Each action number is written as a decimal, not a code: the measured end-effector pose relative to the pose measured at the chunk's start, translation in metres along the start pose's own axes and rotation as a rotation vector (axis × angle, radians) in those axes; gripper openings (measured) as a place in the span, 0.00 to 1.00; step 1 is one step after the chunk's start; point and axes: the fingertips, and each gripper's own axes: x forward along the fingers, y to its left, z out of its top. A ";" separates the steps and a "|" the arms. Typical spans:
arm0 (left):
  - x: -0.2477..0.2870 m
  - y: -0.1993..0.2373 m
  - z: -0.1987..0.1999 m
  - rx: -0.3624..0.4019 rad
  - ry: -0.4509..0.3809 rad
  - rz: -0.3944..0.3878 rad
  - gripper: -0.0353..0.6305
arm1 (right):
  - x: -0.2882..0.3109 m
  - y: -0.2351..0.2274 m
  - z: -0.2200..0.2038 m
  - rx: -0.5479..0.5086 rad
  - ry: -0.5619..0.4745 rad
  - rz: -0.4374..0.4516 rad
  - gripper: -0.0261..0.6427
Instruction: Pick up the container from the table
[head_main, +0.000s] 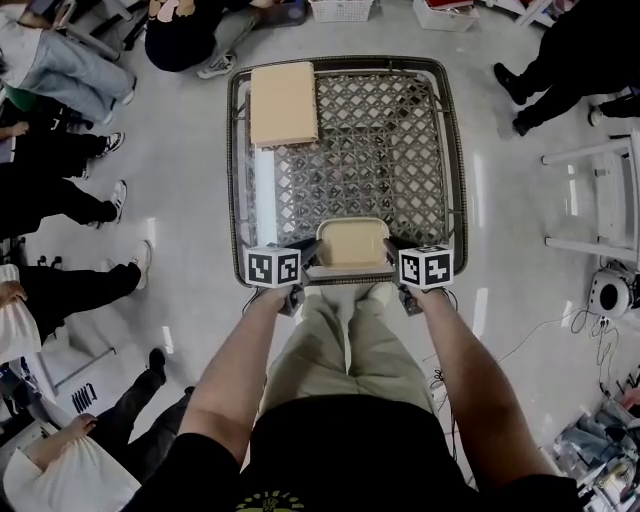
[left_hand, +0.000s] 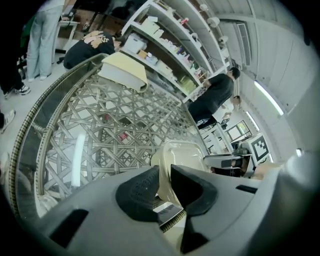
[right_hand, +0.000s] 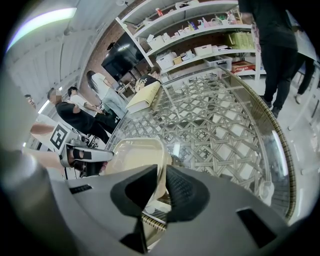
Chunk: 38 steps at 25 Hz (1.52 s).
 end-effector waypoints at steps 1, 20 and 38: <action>0.001 0.000 0.001 -0.005 0.002 -0.005 0.15 | 0.001 0.000 0.001 0.008 -0.004 0.004 0.11; -0.005 -0.026 0.032 0.065 -0.072 0.008 0.11 | -0.021 -0.001 0.025 -0.007 -0.099 -0.002 0.10; -0.085 -0.113 0.131 0.301 -0.360 -0.005 0.10 | -0.128 0.049 0.128 -0.181 -0.411 0.033 0.09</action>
